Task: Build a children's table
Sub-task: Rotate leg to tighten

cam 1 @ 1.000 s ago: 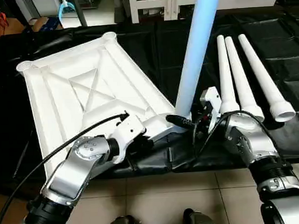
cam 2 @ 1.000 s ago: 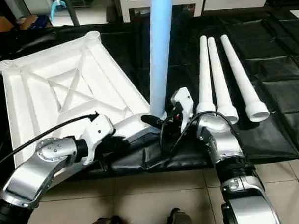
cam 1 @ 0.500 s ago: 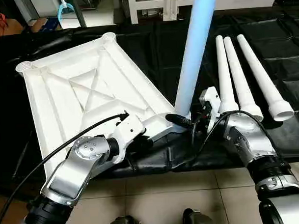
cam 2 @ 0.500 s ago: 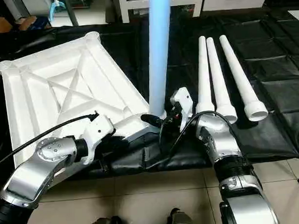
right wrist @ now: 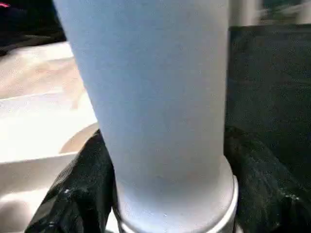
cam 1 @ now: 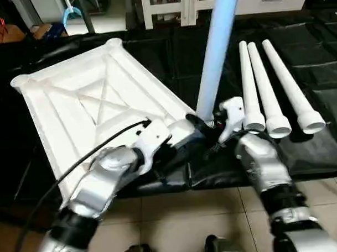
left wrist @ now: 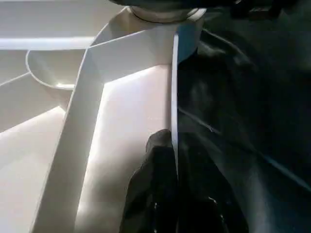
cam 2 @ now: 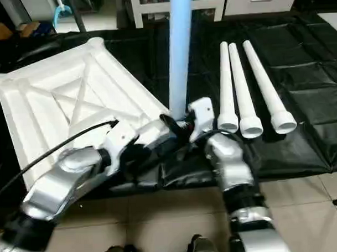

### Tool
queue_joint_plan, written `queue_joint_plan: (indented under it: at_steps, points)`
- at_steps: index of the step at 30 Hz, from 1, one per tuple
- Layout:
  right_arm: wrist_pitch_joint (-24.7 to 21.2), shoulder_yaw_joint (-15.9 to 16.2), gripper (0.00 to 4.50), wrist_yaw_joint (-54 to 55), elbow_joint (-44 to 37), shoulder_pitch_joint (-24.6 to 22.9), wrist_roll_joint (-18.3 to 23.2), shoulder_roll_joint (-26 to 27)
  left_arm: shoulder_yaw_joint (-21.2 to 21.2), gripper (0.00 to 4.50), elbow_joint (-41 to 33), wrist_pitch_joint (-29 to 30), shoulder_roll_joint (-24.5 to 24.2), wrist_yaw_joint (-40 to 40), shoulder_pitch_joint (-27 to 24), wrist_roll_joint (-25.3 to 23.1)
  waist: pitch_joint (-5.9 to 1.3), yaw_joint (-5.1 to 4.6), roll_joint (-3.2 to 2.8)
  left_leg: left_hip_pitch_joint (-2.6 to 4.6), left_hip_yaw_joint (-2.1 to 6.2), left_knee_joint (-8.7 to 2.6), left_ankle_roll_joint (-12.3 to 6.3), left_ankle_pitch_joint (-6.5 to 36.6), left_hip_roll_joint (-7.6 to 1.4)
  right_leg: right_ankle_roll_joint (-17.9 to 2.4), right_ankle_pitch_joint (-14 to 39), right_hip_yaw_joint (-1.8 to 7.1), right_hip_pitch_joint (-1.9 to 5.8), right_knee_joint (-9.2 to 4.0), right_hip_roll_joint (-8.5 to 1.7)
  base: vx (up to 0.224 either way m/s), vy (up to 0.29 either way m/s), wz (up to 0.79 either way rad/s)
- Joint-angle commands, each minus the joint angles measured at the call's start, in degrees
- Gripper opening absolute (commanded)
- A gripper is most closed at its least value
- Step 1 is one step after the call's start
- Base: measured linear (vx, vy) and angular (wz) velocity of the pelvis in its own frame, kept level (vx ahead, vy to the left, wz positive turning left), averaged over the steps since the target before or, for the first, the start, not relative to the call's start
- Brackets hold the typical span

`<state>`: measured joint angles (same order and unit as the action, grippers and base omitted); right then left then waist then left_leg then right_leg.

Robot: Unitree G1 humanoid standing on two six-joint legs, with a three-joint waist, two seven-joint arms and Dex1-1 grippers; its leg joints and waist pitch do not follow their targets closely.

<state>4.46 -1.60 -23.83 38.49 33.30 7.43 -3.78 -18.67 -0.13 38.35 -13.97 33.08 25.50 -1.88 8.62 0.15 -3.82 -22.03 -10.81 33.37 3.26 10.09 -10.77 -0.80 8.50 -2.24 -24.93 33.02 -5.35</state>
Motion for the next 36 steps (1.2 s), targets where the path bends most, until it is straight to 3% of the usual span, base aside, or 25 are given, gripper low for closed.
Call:
queue_joint_plan:
  at_steps: [1,4,8,15,16,17,18,19,21,23,26,27,29,31,34,36]
  points:
    - [-1.71,3.16,2.71,4.68,3.88,-2.52,-4.4,2.28,-0.51,0.0,2.85,0.83,1.3,-4.19,0.67,-1.79,-3.21,-0.16,0.66,1.25,0.87,-4.89,-1.46,20.94,-1.19,-7.97,30.36,1.15,1.86,-5.02,-2.1,0.0,0.0,0.0]
    - [-1.12,3.98,2.7,6.14,3.58,-2.55,-4.57,5.61,-0.21,0.0,4.43,0.68,2.47,-6.06,1.55,-2.43,-3.04,-0.26,0.7,1.44,1.05,-5.09,-1.19,23.57,-1.05,-5.56,33.88,1.01,1.4,-5.58,-2.03,0.0,0.0,0.0]
    - [0.77,3.66,2.7,4.8,2.94,-2.26,-2.65,8.57,0.03,0.0,4.75,0.45,2.5,-6.25,1.61,-2.58,-3.05,-0.31,0.66,1.2,1.18,-5.33,-1.3,24.06,-1.14,-5.0,33.08,1.0,1.43,-5.63,-2.1,0.0,0.0,0.0]
    - [2.41,3.68,2.7,0.51,-0.07,-3.22,0.04,8.06,0.74,0.0,4.87,0.07,1.82,-5.94,1.37,-2.69,-3.21,-0.16,0.51,1.0,0.92,-5.5,-1.95,22.09,-1.34,-7.22,27.56,1.22,1.65,-5.23,-2.04,0.0,0.0,0.0]
    - [2.08,3.37,2.7,-3.96,-2.13,-3.87,2.47,7.32,0.83,0.0,4.76,-0.02,1.51,-5.7,1.24,-2.63,-3.18,-0.16,0.42,1.04,0.83,-5.52,-2.15,22.17,-1.33,-7.35,27.11,1.25,1.65,-5.27,-1.95,0.0,0.0,0.0]
    - [2.09,3.18,3.26,-4.8,-2.51,-3.95,2.95,7.09,0.84,0.0,4.71,-0.02,1.44,-5.63,1.21,-2.61,-3.23,-0.06,0.44,1.12,0.85,-5.5,-2.26,22.06,-1.41,-7.44,26.7,1.29,1.67,-5.25,-2.0,0.0,0.0,0.0]
    - [1.41,2.29,3.4,-7.66,-3.51,-3.98,4.76,6.26,0.86,0.0,4.54,-0.06,1.18,-5.41,1.04,-2.55,-3.45,0.11,0.14,1.16,0.75,-5.43,-2.49,20.87,-1.48,-8.13,24.67,1.35,1.74,-5.04,-1.93,0.0,0.0,0.0]
    - [1.41,2.29,3.4,-7.66,-3.51,-3.98,4.76,6.26,0.86,0.0,4.54,-0.06,1.18,-5.41,1.04,-2.55,-3.46,0.04,0.38,0.85,0.66,-5.41,-3.13,19.76,-1.49,-8.99,22.4,1.38,1.99,-4.86,-1.92,0.0,0.0,0.0]
    - [0.69,1.56,3.76,-11.97,-4.63,-3.82,6.85,4.26,0.57,0.0,4.09,-0.63,0.48,-4.31,0.69,-2.27,-3.58,-0.07,0.09,0.33,0.75,-5.42,-3.57,17.95,-1.47,-9.9,20.25,1.27,2.54,-4.44,-2.0,0.0,0.0,0.0]
    - [-0.65,1.39,3.85,-14.42,-5.36,-3.77,8.02,3.06,0.15,0.0,3.4,-0.88,-0.17,-3.13,0.24,-1.99,-3.78,-0.09,0.31,0.35,0.48,-5.02,-4.78,15.26,-1.47,-11.67,16.75,1.33,2.73,-4.17,-1.96,0.0,0.0,0.0]
    - [-3.73,1.13,4.21,-19.3,-7.08,-3.63,10.47,0.52,-0.55,0.0,1.91,-0.66,-1.46,-0.91,-0.74,-1.27,-3.9,0.06,0.28,0.46,0.36,-4.75,-5.81,13.36,-1.51,-12.71,16.56,1.33,2.9,-4.04,-2.07,0.0,0.0,0.0]
    - [-7.77,1.15,4.3,-24.58,-9.5,-3.77,13.0,-2.37,-1.22,0.0,0.54,-0.26,-2.83,0.97,-1.75,-0.81,-4.0,0.01,0.87,0.47,0.18,-4.6,-6.25,12.6,-1.52,-13.03,16.23,1.37,2.88,-4.07,-2.0,0.0,0.0,0.0]
    - [-9.82,1.24,4.42,-27.17,-10.7,-3.91,14.23,-3.84,-1.49,0.0,-0.07,0.0,-3.4,1.68,-2.26,-0.59,-4.19,0.21,0.76,0.42,0.31,-4.44,-6.82,11.31,-1.51,-13.35,15.09,1.33,3.23,-3.68,-1.95,0.0,0.0,0.0]
    - [-15.45,0.43,4.47,-31.59,-12.59,-4.02,17.92,-6.47,-1.59,0.0,-0.82,-0.12,-4.1,2.02,-3.06,-0.5,-4.48,0.19,0.91,0.19,0.28,-4.07,-8.67,6.99,-1.56,-14.82,10.19,1.28,3.5,-3.01,-1.9,0.0,0.0,0.0]
    - [-22.5,-0.38,4.47,-36.8,-14.5,-4.39,22.32,-9.73,-1.29,0.0,-1.32,-0.23,-4.53,1.96,-3.76,-0.29,-4.47,0.25,1.15,0.32,0.16,-3.83,-10.18,5.79,-1.58,-15.76,8.25,1.26,3.47,-2.87,-1.82,0.0,0.0,0.0]
    - [-26.8,-1.4,4.47,-39.23,-14.84,-4.31,24.82,-11.57,-1.0,0.0,-1.85,-0.12,-4.84,2.1,-4.26,-0.11,-4.46,0.28,1.16,0.44,0.15,-3.84,-10.01,6.77,-1.65,-15.7,10.32,1.25,3.39,-3.08,-1.91,0.0,0.0,0.0]
